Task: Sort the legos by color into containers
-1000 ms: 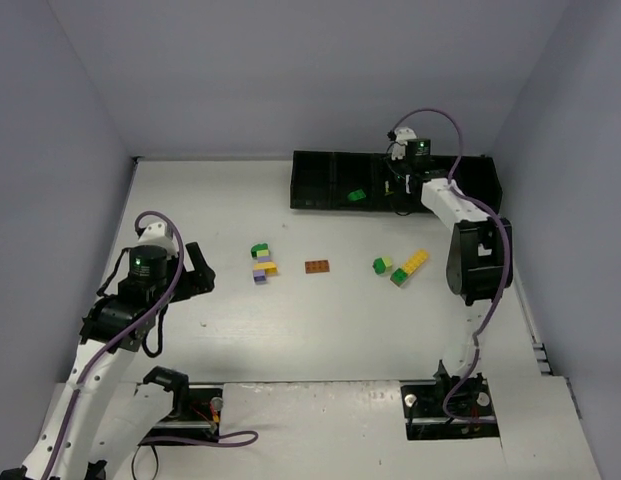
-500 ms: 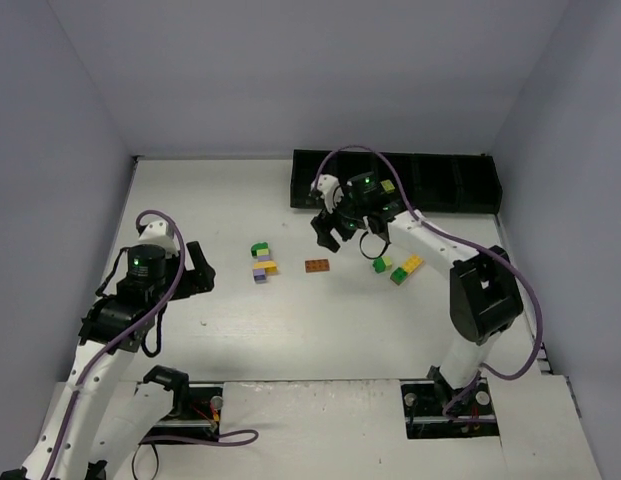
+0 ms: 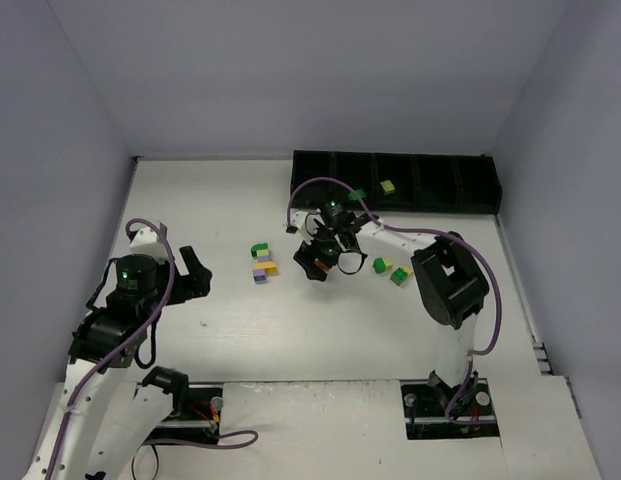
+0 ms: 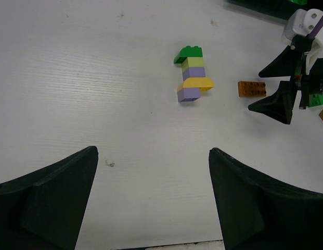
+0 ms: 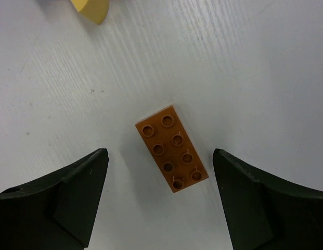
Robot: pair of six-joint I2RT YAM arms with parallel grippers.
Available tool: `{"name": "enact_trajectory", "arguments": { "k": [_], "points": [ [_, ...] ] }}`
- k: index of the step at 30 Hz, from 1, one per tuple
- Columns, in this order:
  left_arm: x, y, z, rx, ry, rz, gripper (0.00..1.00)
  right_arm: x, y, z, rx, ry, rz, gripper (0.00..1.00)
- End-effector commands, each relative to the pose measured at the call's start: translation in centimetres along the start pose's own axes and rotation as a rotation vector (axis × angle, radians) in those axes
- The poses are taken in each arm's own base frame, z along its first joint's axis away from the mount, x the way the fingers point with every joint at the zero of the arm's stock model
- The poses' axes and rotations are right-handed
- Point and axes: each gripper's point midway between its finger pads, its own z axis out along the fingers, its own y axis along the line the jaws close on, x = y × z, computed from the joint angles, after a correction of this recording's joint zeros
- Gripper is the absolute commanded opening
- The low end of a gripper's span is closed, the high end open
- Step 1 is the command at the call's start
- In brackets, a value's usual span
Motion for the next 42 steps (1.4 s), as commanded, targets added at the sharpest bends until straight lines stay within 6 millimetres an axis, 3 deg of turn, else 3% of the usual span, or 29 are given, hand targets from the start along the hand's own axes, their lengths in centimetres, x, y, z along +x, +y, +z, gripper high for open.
{"name": "enact_trajectory", "arguments": {
  "k": [1, 6, 12, 15, 16, 18, 19, 21, 24, 25, 27, 28, 30, 31, 34, 35, 38, 40, 41, 42],
  "points": [
    [-1.6, -0.7, -0.4, 0.024, -0.043, 0.004, 0.81, -1.5, -0.5, 0.0, 0.029, -0.014, -0.044, 0.78],
    [-1.3, -0.7, -0.2, 0.024, -0.036, 0.006, 0.81, -0.1, -1.0, 0.7, 0.048, 0.032, -0.040, 0.77],
    [-1.3, -0.8, 0.1, 0.025, -0.029, 0.005, 0.81, 2.1, -0.9, 0.9, 0.086, 0.096, -0.019, 0.66],
    [-1.4, -0.9, 0.2, 0.027, -0.030, 0.007, 0.81, 2.7, -1.0, 0.5, 0.107, 0.113, -0.004, 0.47],
    [-1.3, -0.9, 0.3, 0.027, -0.027, 0.006, 0.81, 2.8, -1.1, 0.4, 0.115, 0.115, 0.000, 0.31],
    [-1.3, -0.9, 0.4, 0.025, -0.022, 0.007, 0.81, 2.9, -1.6, 0.0, 0.146, 0.121, 0.012, 0.15],
    [-1.3, -0.9, 0.5, 0.025, -0.022, 0.005, 0.81, 2.6, -1.9, -0.4, 0.159, 0.112, 0.029, 0.03],
    [-1.3, -0.9, 0.6, 0.026, -0.024, 0.005, 0.81, 2.0, -3.4, -1.5, 0.196, 0.077, 0.068, 0.00],
    [-1.4, -1.0, 0.6, 0.028, -0.026, 0.009, 0.81, -0.4, -5.9, -4.4, 0.251, -0.059, 0.163, 0.00],
    [-1.4, -1.0, 0.6, 0.028, -0.026, 0.012, 0.81, -1.0, -8.0, -7.1, 0.297, -0.135, 0.230, 0.00],
    [-1.4, -0.9, 0.6, 0.025, -0.027, 0.013, 0.81, -2.0, -11.1, -10.4, 0.389, -0.237, 0.273, 0.00],
    [-1.4, -0.9, 0.6, 0.025, -0.027, 0.015, 0.81, -1.3, -13.5, -13.5, 0.473, -0.277, 0.317, 0.00],
    [-1.5, -0.9, 0.6, 0.027, -0.031, 0.012, 0.81, -1.0, -16.0, -17.3, 0.574, -0.336, 0.361, 0.00],
    [-1.6, -1.0, 0.6, 0.032, -0.035, 0.012, 0.81, 0.9, -18.4, -19.8, 0.655, -0.340, 0.414, 0.00],
    [-1.8, -1.8, 0.5, 0.069, -0.039, 0.001, 0.81, 3.6, -21.7, -24.4, 0.802, -0.372, 0.500, 0.00],
    [-1.7, -2.1, 0.4, 0.088, -0.032, -0.002, 0.81, 5.7, -23.2, -26.6, 0.862, -0.376, 0.546, 0.00],
    [-1.6, -2.3, 0.3, 0.098, -0.033, -0.001, 0.81, 9.2, -26.1, -31.2, 0.992, -0.394, 0.620, 0.00],
    [-1.7, -2.1, 0.3, 0.089, -0.033, 0.003, 0.81, 10.9, -27.5, -32.3, 1.035, -0.381, 0.645, 0.00],
    [-1.6, -2.1, 0.3, 0.087, -0.033, 0.005, 0.81, 11.6, -28.4, -33.8, 1.070, -0.387, 0.651, 0.00],
    [-1.6, -2.0, 0.4, 0.081, -0.030, 0.007, 0.81, 12.6, -29.0, -33.7, 1.079, -0.371, 0.664, 0.00]
  ]
}}
